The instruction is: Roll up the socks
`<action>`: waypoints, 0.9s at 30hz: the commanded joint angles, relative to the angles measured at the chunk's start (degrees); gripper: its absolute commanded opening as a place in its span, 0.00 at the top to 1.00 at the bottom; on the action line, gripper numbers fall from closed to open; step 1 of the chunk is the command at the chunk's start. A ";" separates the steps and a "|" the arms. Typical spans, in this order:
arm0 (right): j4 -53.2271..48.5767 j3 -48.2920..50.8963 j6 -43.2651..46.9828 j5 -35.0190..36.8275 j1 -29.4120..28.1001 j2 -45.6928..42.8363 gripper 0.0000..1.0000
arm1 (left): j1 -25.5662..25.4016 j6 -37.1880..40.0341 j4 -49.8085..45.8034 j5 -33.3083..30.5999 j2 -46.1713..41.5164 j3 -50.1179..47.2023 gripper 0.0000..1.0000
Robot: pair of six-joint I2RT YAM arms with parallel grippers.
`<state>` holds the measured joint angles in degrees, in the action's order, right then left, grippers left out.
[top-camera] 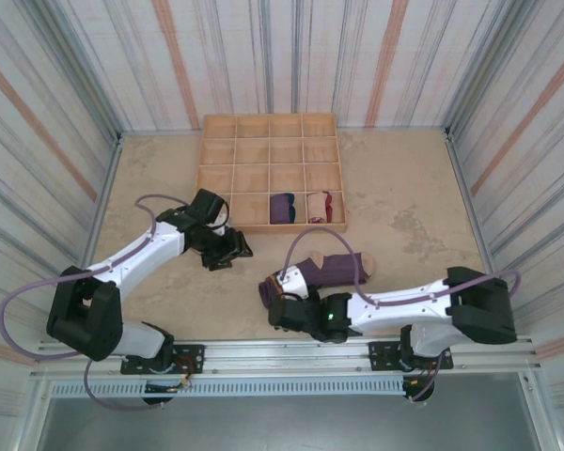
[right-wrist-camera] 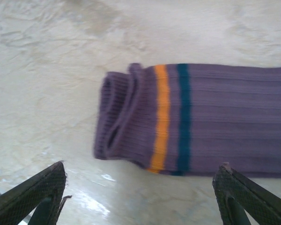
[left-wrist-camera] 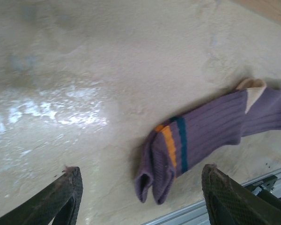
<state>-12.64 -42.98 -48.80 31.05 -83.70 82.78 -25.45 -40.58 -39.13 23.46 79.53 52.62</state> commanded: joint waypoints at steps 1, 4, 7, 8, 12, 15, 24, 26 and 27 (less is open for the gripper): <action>3.85 -3.74 1.73 -1.74 -0.71 5.69 0.18 | 1.06 4.37 -3.02 1.77 -0.23 0.20 0.32; 1.18 -7.50 0.40 -0.41 -1.23 10.56 0.21 | 1.22 5.72 -3.62 2.23 2.15 1.97 0.33; -2.65 -10.60 -2.22 1.29 -1.25 14.64 0.28 | 1.11 5.95 -3.12 3.28 3.52 2.77 0.34; -3.86 -11.49 -2.73 1.98 -1.29 15.98 0.29 | 1.04 5.82 -2.89 3.43 3.70 2.73 0.34; -6.71 -13.77 -3.78 3.39 -1.29 19.52 0.34 | 1.08 5.31 -1.77 3.49 3.72 2.15 0.34; -8.38 -14.99 -3.87 4.36 -1.29 20.92 0.36 | 1.13 4.83 -0.63 4.15 3.88 1.34 0.34; -9.15 -16.18 -1.37 4.05 0.28 23.08 0.72 | 1.11 4.87 0.24 5.18 5.28 2.30 0.35; -8.62 -16.10 0.92 3.57 0.64 23.09 0.87 | 1.11 5.34 -0.18 4.85 5.38 2.62 0.35; -7.92 -16.07 2.67 3.38 0.64 23.16 0.91 | 1.11 5.57 -0.47 4.74 5.40 2.65 0.35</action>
<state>-19.70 -58.15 -49.21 33.82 -83.55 104.90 -24.64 -36.58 -38.76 27.46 84.49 53.89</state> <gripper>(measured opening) 0.113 0.649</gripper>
